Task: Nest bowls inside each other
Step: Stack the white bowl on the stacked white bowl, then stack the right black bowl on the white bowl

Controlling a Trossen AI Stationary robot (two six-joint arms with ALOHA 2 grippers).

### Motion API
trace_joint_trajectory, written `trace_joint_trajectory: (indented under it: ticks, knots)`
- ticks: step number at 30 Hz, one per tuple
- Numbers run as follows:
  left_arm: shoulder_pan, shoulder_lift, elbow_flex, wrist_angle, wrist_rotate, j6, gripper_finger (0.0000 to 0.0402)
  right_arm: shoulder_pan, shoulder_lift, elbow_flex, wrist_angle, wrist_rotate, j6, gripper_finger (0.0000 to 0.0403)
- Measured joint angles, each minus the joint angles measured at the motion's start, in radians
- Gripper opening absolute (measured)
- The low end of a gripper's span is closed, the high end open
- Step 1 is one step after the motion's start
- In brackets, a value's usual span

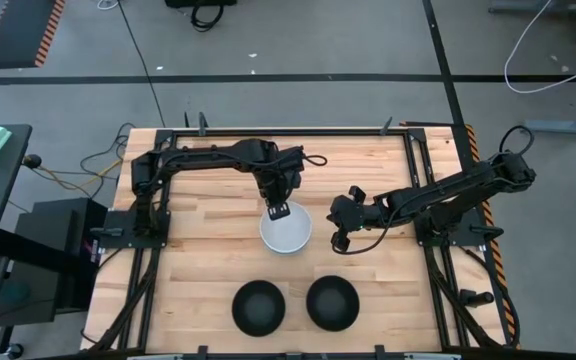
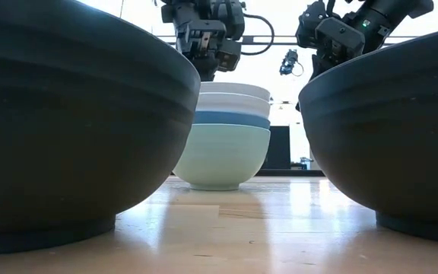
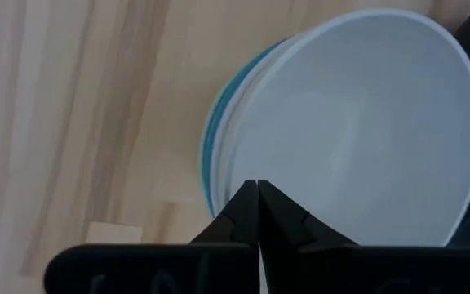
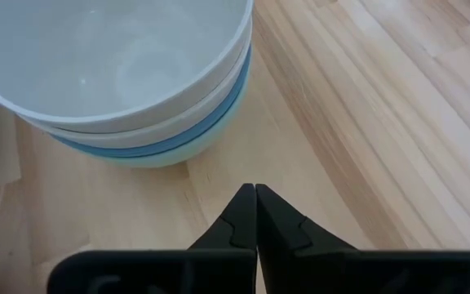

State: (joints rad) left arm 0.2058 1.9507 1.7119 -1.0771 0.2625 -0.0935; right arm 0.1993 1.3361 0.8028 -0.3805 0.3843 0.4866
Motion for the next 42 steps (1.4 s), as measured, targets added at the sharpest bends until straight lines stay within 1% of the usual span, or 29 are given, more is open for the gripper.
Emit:
trace_joint_trajectory:
  ticks: [6, 10, 13, 17, 22, 25, 28, 35, 39, 42]
  knots:
    - [0.000, 0.000, 0.012, 0.000, 0.004, 0.000, 0.0009, 0.000, 0.000, 0.000, 0.000, 0.000, 0.000, 0.0007]
    - [-0.003, -0.001, 0.076, -0.011, 0.010, 0.000, 0.0007, 0.000, 0.000, 0.000, 0.000, 0.000, 0.000, 0.0005]
    - [-0.010, -0.003, 0.125, -0.017, 0.016, 0.001, 0.0017, 0.000, 0.000, 0.000, 0.000, 0.000, 0.001, 0.0005]
    - [-0.020, -0.004, 0.189, -0.092, 0.016, 0.000, 0.0035, 0.000, 0.000, 0.000, 0.000, -0.027, 0.019, 0.0014]
    - [-0.052, -0.007, 0.231, -0.266, 0.014, 0.000, 0.0044, 0.001, 0.000, 0.000, 0.000, -0.108, 0.068, 0.0021]
    - [-0.099, -0.016, 0.230, -0.330, -0.026, -0.005, 0.0044, 0.016, 0.000, 0.000, 0.000, -0.135, 0.096, 0.0021]
    - [-0.159, -0.023, 0.230, -0.369, -0.074, -0.016, 0.0038, 0.044, -0.002, 0.000, 0.000, -0.136, 0.100, 0.0019]
    - [-0.310, -0.056, 0.230, -0.373, -0.136, -0.055, 0.0024, 0.106, -0.030, 0.001, 0.004, -0.136, 0.151, 0.0017]
    - [-0.400, -0.093, 0.230, -0.392, -0.229, -0.121, 0.0019, 0.143, -0.050, 0.032, 0.003, -0.135, 0.166, 0.0017]
    - [-0.469, -0.120, 0.230, -0.417, -0.319, -0.195, 0.0016, 0.173, -0.056, 0.073, -0.003, -0.133, 0.166, 0.0017]
